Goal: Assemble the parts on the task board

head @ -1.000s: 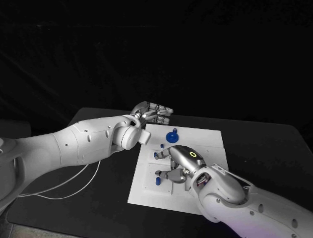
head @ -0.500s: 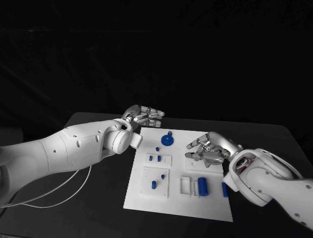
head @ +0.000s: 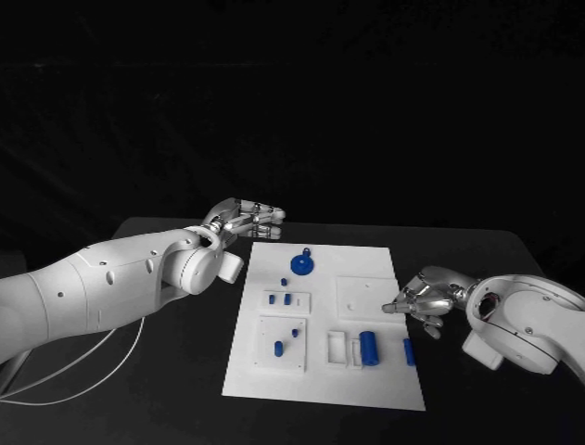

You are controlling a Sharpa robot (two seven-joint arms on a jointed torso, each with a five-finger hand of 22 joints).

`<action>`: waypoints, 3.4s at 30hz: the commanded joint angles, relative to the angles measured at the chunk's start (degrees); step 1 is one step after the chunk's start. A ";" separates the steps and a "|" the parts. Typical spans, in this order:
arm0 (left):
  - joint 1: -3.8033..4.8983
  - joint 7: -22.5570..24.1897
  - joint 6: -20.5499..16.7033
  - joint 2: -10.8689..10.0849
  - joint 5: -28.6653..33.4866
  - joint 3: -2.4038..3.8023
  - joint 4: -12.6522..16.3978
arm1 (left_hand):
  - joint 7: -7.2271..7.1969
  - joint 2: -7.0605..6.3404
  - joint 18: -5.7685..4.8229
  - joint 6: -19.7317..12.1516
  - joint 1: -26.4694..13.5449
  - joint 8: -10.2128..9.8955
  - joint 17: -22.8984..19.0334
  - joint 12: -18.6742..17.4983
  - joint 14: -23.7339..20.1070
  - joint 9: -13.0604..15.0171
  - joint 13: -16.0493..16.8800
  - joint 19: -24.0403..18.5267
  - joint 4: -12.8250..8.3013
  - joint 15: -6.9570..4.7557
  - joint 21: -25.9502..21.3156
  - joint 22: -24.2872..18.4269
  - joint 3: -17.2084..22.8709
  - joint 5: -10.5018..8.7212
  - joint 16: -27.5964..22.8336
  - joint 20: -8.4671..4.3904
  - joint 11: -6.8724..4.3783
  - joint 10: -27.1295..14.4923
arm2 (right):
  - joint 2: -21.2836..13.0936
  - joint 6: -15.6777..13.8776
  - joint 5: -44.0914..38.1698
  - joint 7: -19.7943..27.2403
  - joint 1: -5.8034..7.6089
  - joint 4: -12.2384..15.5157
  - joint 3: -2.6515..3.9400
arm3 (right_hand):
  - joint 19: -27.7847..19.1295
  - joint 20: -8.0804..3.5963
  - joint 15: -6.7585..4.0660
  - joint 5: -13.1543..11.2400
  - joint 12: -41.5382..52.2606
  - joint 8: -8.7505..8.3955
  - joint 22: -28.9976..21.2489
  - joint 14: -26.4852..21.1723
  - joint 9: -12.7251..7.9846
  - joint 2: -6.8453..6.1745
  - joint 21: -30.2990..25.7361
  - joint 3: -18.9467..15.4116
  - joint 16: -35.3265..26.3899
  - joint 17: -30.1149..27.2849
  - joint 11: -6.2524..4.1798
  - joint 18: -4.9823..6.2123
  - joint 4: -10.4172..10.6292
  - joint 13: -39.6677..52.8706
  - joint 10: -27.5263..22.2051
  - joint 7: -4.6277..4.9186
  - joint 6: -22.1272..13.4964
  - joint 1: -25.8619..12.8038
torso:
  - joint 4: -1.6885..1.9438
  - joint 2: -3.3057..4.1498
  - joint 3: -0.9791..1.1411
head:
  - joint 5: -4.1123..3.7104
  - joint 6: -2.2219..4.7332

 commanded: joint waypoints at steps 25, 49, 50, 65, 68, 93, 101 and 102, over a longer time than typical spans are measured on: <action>0.08 2.76 5.69 -2.56 -3.71 0.05 4.88 | 0.01 -5.12 -0.76 -2.27 -4.94 0.15 0.18 -0.12 -3.91 -0.01 0.11 -5.21 3.59 1.38 0.62 -0.56 -3.64 -0.13 -0.16 1.74 0.60 -2.94 | 4.31 3.26 5.26 -13.59 0.25 -2.41 -5.93 | 2.43 0.93 1.05 1.35 2.85 -0.04 5.04 1.67 -1.38 -2.25 4.82 -5.34 0.74 7.92 1.56 0.35 2.77 9.91 3.22 2.39 -9.29 -3.96 | 0.07 -0.23 -0.03 | -1.25 -0.60; 0.08 2.25 5.99 -2.36 -3.76 0.05 5.28 | 0.60 -6.13 -0.59 -2.79 -4.79 0.21 0.16 -0.11 -4.33 -0.01 0.11 -5.26 5.07 1.56 0.67 -0.58 -2.18 -0.12 -0.18 1.90 1.15 -4.08 | 9.58 1.54 7.52 -12.71 0.13 -6.20 -8.60 | 2.42 1.13 1.19 1.28 3.70 0.02 5.75 1.69 -1.37 -2.13 5.21 -4.89 1.00 8.25 1.72 0.47 1.57 10.80 3.54 2.62 -10.28 -3.48 | -0.03 -0.26 -0.05 | -1.10 -1.08; 0.08 2.22 6.01 -2.34 -3.76 0.05 5.27 | 0.60 -6.13 -0.59 -2.79 -4.79 0.21 0.16 -0.11 -4.33 -0.01 0.11 -5.26 5.07 1.56 0.67 -0.58 -2.18 -0.12 -0.18 1.90 1.15 -4.08 | 9.76 1.64 7.55 -12.74 0.11 -6.30 -8.65 | 2.42 1.12 1.19 1.29 3.70 0.01 5.77 1.71 -1.36 -2.09 5.21 -4.86 1.02 8.26 1.71 0.47 1.47 10.81 3.54 2.60 -10.23 -3.41 | -0.02 -0.26 -0.06 | -1.10 -1.10; 0.09 1.93 6.66 -2.19 -3.90 0.05 5.25 | 0.43 -5.76 -0.56 -2.66 -4.79 0.30 0.16 -0.11 -4.36 0.00 0.11 -5.27 5.07 1.57 0.70 -0.57 -2.27 -0.13 -0.19 1.91 1.03 -4.11 | 11.30 0.34 7.65 -12.98 -0.03 -8.06 -10.18 | 2.44 0.96 1.03 -0.98 3.62 -0.02 6.42 1.75 -1.43 0.97 5.01 -0.38 1.00 8.33 1.42 0.19 -4.24 10.90 3.64 2.33 -8.19 -2.46 | -0.08 -0.30 -0.03 | -1.03 -1.22; 0.09 1.82 6.78 -2.20 -3.91 0.05 5.25 | 0.46 -5.55 -0.54 -2.66 -4.81 0.29 0.16 -0.11 -4.39 -0.01 0.11 -5.24 4.98 1.57 0.73 -0.57 -2.41 -0.12 -0.19 1.91 1.03 -4.13 | 11.26 -0.70 7.55 -12.89 -0.04 -8.43 -10.26 | 2.47 0.90 0.97 -0.18 3.61 -0.02 6.57 1.75 -1.48 1.39 5.05 1.19 0.97 8.33 1.29 0.09 -5.53 10.90 3.70 2.17 -7.37 -2.68 | -0.06 -0.29 -0.03 | -1.02 -1.22; 0.09 1.48 7.25 -2.36 -4.12 0.04 5.19 | 0.42 -5.16 -0.46 -2.62 -4.76 0.30 0.17 -0.11 -4.48 -0.01 0.11 -5.19 4.64 1.60 0.78 -0.57 -2.69 -0.12 -0.18 1.95 0.98 -4.23 | 6.82 -8.05 9.36 -10.75 0.01 -0.82 -9.15 | 2.61 0.09 0.19 0.81 4.13 -0.03 7.09 1.84 -0.09 0.50 5.81 1.13 0.82 8.40 0.32 -0.55 -4.16 11.51 4.75 0.59 -2.38 -4.76 | -0.12 -0.30 -0.07 | -0.79 -1.12; 0.09 1.30 7.19 -2.35 -4.32 0.04 5.28 | 0.44 -5.13 -0.44 -2.61 -4.74 0.30 0.17 -0.11 -4.48 -0.01 0.11 -5.18 4.60 1.60 0.79 -0.56 -2.71 -0.12 -0.18 1.94 1.04 -4.22 | 7.06 -9.54 9.31 -10.15 0.02 0.90 -8.83 | 2.55 -0.02 0.08 3.03 3.54 -0.02 6.98 1.80 -0.03 0.33 5.69 -1.47 0.43 8.14 0.19 -0.66 -2.81 11.36 4.68 0.39 -1.91 -4.24 | 0.03 -0.30 -0.01 | -0.72 -1.05; 0.09 1.26 7.16 -2.36 -4.40 0.04 5.28 | 0.51 -5.08 -0.43 -2.65 -4.72 0.28 0.18 -0.12 -4.46 -0.01 0.11 -5.17 4.54 1.60 0.81 -0.56 -2.74 -0.12 -0.18 1.95 1.04 -4.28 | 7.17 -9.50 9.30 -10.15 0.02 0.99 -8.82 | 2.55 -0.02 0.07 3.01 3.48 -0.02 6.96 1.81 -0.02 0.26 5.65 -1.62 0.42 8.14 0.19 -0.66 -2.69 11.33 4.66 0.39 -1.86 -4.30 | 0.02 -0.29 -0.01 | -0.72 -1.05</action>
